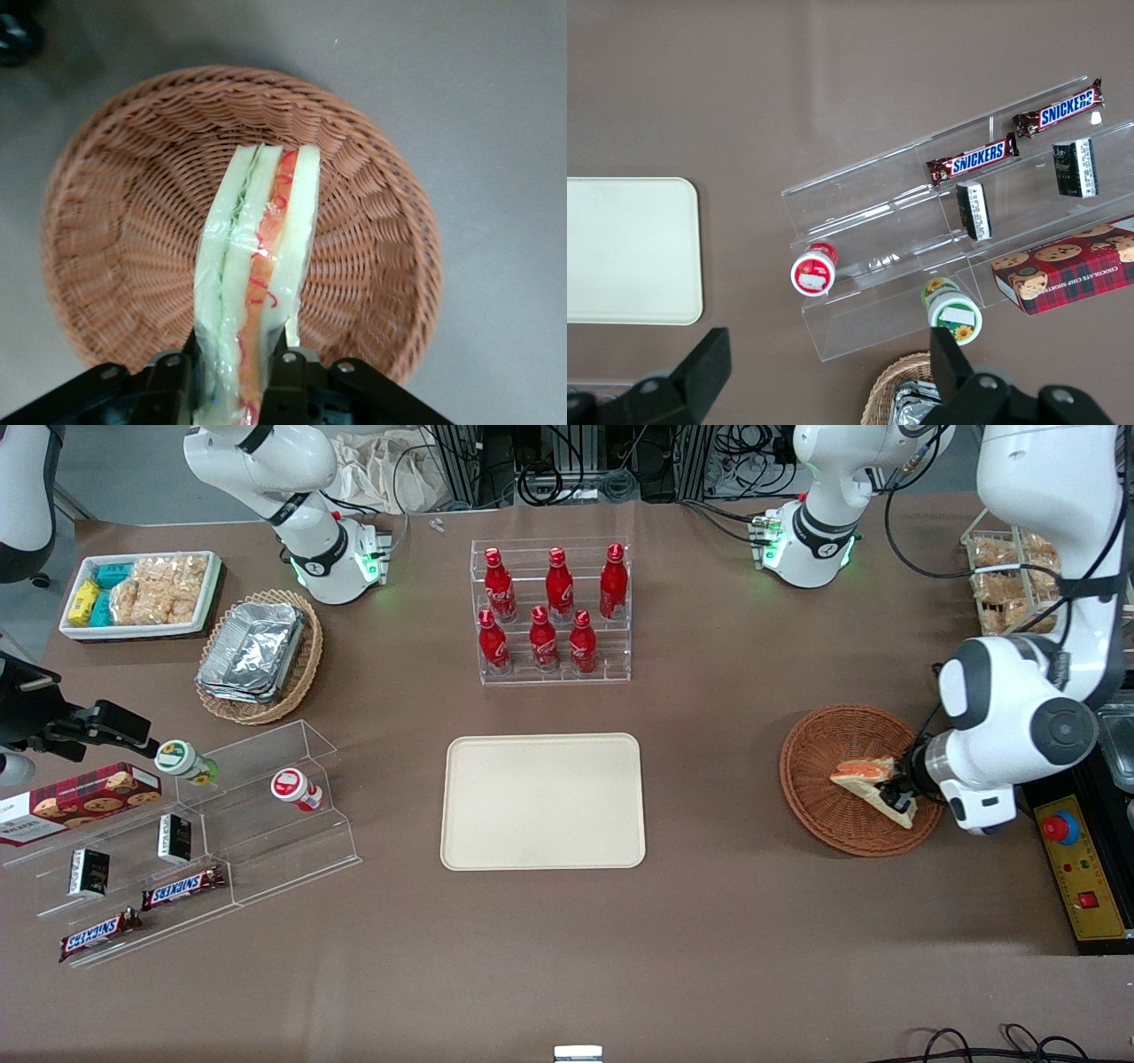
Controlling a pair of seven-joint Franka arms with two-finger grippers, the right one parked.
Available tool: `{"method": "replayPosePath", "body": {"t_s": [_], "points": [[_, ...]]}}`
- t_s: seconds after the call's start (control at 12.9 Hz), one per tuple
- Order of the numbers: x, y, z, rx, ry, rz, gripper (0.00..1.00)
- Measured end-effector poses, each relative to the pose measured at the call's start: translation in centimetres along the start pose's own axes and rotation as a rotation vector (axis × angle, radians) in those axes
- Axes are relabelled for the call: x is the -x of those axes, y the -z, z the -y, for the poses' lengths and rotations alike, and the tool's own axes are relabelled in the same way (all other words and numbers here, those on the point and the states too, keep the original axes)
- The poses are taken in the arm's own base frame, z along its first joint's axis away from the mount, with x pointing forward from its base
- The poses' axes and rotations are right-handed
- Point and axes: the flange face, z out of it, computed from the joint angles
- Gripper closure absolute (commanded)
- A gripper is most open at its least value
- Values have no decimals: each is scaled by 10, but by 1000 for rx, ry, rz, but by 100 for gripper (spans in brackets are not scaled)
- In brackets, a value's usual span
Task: Place sandwich from basket to tray
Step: 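Close the left gripper on the sandwich and lift it from the basket, then carry the held sandwich with the left gripper over the cream tray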
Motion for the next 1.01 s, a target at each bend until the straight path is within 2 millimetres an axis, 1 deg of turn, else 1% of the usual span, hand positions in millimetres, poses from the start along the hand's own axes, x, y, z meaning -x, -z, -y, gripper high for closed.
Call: {"method": "replayPosePath", "body": {"t_s": [0.23, 0.39, 0.47, 0.62, 0.7, 0.78, 0.85, 0.93, 1.01], "points": [[1, 76, -8, -19, -36, 15, 100], [10, 126, -13, -19, -115, 18, 100], [19, 152, -16, -12, -181, 16, 100], [48, 202, -28, 31, -369, -11, 100], [67, 220, -38, 55, -468, -26, 100], [89, 230, -47, 75, -546, -36, 100], [111, 235, -57, 88, -603, -39, 100], [132, 235, -67, 94, -653, -33, 100], [157, 229, -79, 93, -704, -19, 100]]}}
